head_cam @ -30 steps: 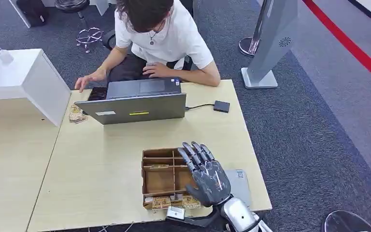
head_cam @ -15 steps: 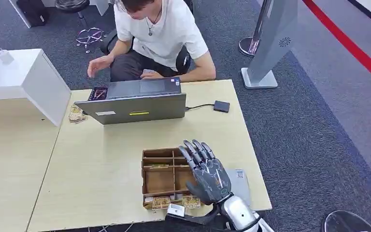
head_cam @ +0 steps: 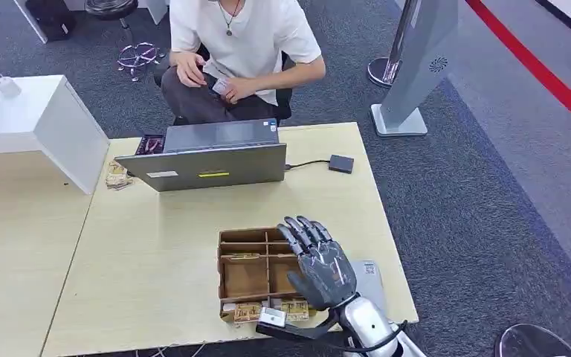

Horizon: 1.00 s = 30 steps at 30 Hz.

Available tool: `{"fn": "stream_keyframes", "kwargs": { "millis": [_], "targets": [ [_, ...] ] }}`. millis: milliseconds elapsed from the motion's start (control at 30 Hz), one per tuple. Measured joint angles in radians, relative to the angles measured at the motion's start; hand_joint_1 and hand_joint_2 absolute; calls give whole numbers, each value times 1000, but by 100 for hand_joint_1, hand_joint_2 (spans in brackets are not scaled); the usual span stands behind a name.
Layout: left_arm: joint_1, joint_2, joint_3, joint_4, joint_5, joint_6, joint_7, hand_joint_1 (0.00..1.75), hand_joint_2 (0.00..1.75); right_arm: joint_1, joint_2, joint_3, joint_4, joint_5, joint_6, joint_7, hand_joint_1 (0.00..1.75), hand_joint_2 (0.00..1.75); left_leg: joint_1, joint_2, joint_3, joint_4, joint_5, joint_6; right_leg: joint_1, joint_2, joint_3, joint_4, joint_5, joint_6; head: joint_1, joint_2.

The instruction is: Pass the card to the sensor for recognition and then transmit it.

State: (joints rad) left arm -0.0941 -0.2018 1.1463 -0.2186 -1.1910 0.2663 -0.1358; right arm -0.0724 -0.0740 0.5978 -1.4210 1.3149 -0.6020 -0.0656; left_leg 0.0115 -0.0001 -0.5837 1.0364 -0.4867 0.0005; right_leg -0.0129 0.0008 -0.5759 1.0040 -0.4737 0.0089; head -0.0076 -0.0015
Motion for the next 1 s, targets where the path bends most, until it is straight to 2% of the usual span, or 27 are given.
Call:
{"fn": "stream_keyframes", "kwargs": {
  "millis": [200, 433, 500, 633, 767, 800, 1000],
  "targets": [
    [0, 0, 0, 0, -2, -3, 0, 0, 0, -10, 0, -6, 19, -2, 4, 4, 47, 175, 0, 0, 0, 0, 0, 0, 0, 0, 0, 0, 0, 0, 0, 0],
    [0, 0, 0, 0, -3, -4, 0, 0, 0, -14, 0, -21, 43, -1, 3, 10, 47, 175, 0, 0, 0, 0, 0, 0, 0, 0, 0, 0, 0, 0, 0, 0],
    [0, 0, 0, 0, -3, -4, 0, 0, 0, -14, 0, -24, 46, -1, 3, 10, 54, 175, 0, 0, 0, 0, 0, 0, 0, 0, 0, 0, 0, 0, 0, 0],
    [0, 0, 0, 0, -3, -4, 0, 0, 0, -14, 0, -30, 50, 0, 3, 11, 56, 175, 0, 0, 0, 0, 0, 0, 0, 0, 0, 0, 0, 0, 0, 0],
    [0, 0, 0, 0, -3, -4, 0, 0, 0, -14, 0, -38, 50, 1, 3, 13, 65, 175, 0, 0, 0, 0, 0, 0, 0, 0, 0, 0, 0, 0, 0, 0],
    [0, 0, 0, 0, -3, -4, 0, 0, 0, -14, 0, -41, 50, 1, 3, 13, 75, 175, 0, 0, 0, 0, 0, 0, 0, 0, 0, 0, 0, 0, 0, 0],
    [0, 0, 0, 0, -4, -4, 1, 0, 0, -14, 0, -45, 50, 4, 3, 13, 84, 175, 0, 0, 0, 0, 0, 0, 0, 0, 0, 0, 0, 0, 0, 0]
  ]
}}
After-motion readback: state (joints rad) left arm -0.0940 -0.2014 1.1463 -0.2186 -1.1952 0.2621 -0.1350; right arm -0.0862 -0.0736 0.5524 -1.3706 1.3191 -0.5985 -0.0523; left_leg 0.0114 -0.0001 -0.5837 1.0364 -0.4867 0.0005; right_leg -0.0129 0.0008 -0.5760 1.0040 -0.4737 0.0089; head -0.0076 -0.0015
